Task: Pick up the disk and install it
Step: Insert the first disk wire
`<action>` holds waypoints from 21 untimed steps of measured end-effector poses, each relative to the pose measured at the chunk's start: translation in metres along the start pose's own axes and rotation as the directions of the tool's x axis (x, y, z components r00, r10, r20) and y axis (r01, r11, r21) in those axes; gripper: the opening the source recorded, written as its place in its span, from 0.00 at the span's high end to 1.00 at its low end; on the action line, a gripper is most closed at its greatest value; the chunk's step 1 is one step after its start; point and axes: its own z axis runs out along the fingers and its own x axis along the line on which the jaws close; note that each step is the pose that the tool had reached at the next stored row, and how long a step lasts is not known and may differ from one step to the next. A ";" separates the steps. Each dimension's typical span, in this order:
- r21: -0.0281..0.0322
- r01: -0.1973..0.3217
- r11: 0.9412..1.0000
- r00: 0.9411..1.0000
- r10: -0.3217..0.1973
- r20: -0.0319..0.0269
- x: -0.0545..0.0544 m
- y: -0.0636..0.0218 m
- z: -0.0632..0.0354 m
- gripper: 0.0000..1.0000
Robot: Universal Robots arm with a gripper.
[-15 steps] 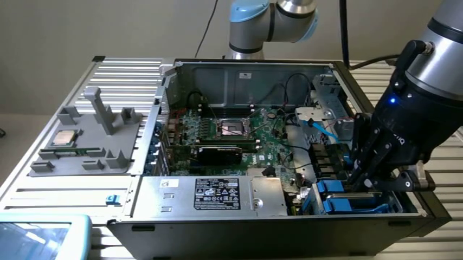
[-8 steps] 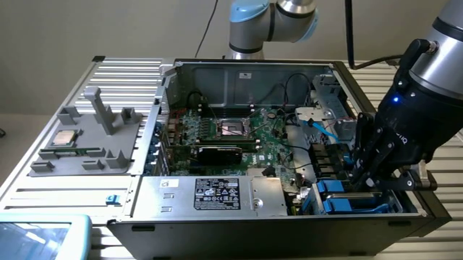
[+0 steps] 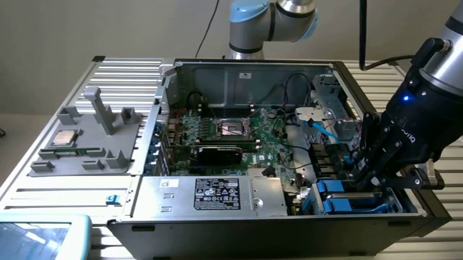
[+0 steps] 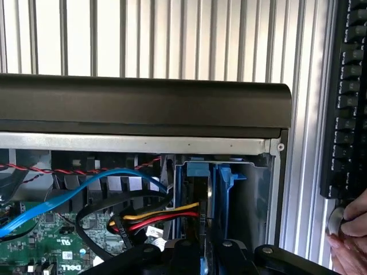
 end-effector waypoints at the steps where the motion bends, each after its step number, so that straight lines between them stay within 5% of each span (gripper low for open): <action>1: 0.000 0.000 1.000 1.000 0.000 0.000 0.001 0.0000 0.0000 0.83; 21: 0.000 0.026 1.000 1.000 -0.026 0.003 0.007 0.0045 0.0023 0.83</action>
